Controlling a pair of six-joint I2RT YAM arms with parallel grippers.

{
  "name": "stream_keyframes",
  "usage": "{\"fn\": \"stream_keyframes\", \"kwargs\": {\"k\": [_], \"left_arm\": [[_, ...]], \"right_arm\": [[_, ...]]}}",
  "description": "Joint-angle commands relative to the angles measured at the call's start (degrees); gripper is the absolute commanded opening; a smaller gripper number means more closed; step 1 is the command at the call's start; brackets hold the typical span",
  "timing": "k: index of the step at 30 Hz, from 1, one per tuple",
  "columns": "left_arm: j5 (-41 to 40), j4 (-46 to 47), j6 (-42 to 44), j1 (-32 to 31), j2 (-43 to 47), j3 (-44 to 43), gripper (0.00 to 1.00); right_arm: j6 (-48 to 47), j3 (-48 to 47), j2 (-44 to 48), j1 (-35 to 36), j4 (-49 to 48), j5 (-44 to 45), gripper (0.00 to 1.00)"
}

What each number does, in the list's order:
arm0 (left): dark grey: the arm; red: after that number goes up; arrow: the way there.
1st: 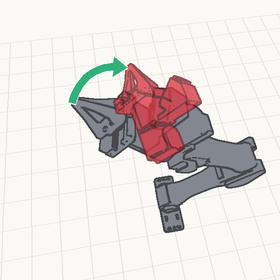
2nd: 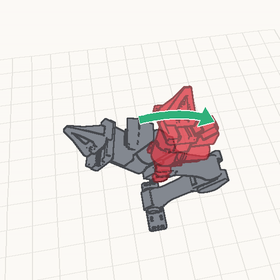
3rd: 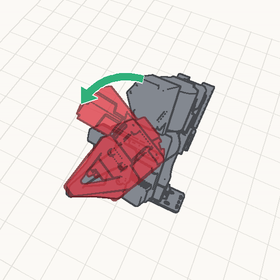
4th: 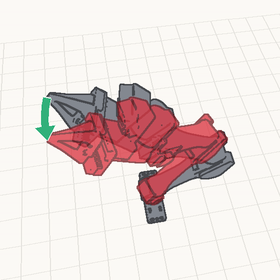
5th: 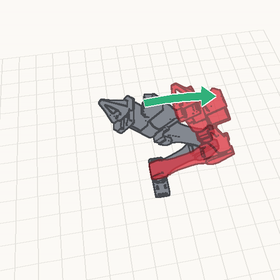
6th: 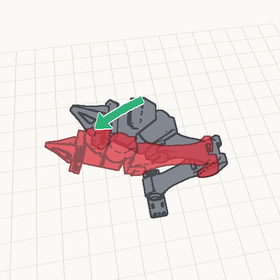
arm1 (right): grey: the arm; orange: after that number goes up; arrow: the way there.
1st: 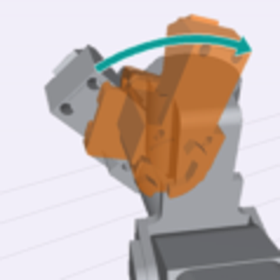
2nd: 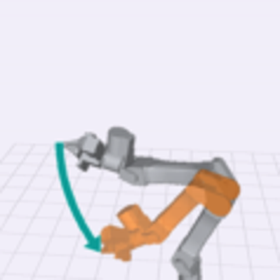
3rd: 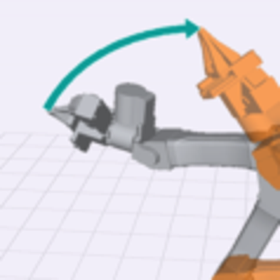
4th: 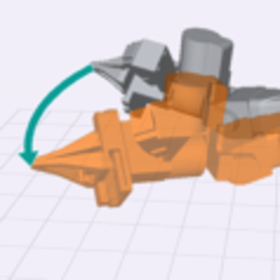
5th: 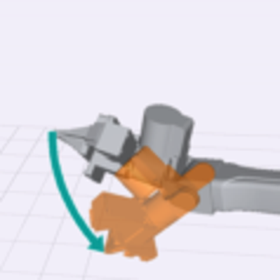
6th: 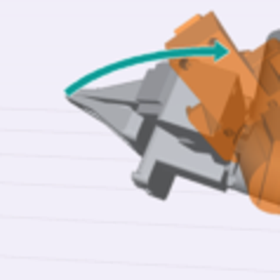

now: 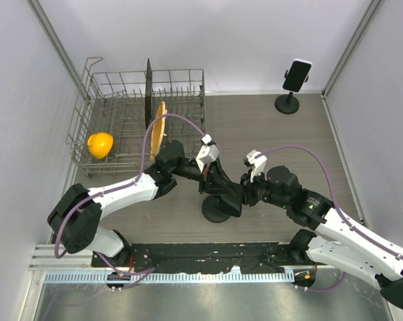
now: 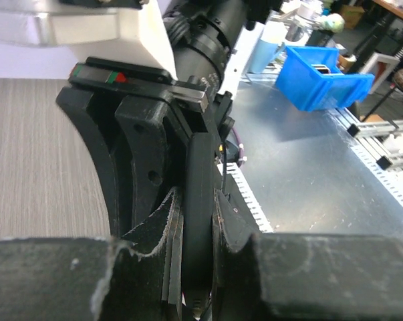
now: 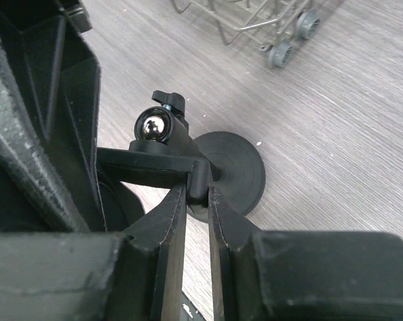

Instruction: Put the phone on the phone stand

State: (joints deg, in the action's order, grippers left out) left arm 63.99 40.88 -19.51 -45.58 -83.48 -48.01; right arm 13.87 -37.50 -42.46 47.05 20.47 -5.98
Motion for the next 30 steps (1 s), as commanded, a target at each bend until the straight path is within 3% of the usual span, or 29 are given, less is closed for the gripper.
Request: {"fn": "stream_keyframes", "kwargs": {"k": [1,2,3,5,6,8,13,17,21,25,30], "left_arm": [[-21.74,-11.65,3.42,1.03,5.25,1.25,0.0],[-28.5,-15.18,4.21,-0.11,8.83,1.42,0.0],[-48.67,-19.13,4.65,-1.69,10.78,1.51,0.0],[-71.69,-29.52,8.32,-11.07,15.25,1.34,0.0],[-90.95,-31.29,9.65,-17.11,16.06,1.77,0.0],[-101.12,-32.79,8.19,-19.89,17.03,2.13,0.0],[-111.49,-38.5,2.82,-21.12,15.55,2.04,0.0],[-109.69,-36.32,3.24,-21.21,13.44,2.74,0.0],[-110.39,-34.73,2.9,-21.21,10.98,2.83,0.0],[-109.95,-28.33,5.69,-21.22,9.74,5.99,0.0],[-108.55,-20.32,11.59,-21.21,8.34,9.6,0.0]], "right_arm": [[5.28,-0.47,4.05,0.15,-6.94,12.71,0.0],[6.86,-0.82,4.05,0.24,-6.06,17.44,0.0],[8.09,-0.91,4.22,0.41,-5.97,19.93,0.0],[11.95,0.66,5.8,2.94,-8.67,26.76,0.0],[13.62,1.45,6.24,4.53,-9.3,30.64,0.01],[14.78,2.78,6.16,10.83,-10.27,42.98,0.0],[15.93,1.47,3.26,24.47,-12.03,61.15,0.0],[13.99,-2.05,-2.35,36.16,-13.17,71.7,0.0],[17.14,-8.72,-7.71,46.08,-7.13,79.35,0.0],[26.35,-15.92,-12.81,51.2,4.44,84.46,0.0],[44.82,-20.59,-17.83,52.18,18.88,82.71,0.0]]}}
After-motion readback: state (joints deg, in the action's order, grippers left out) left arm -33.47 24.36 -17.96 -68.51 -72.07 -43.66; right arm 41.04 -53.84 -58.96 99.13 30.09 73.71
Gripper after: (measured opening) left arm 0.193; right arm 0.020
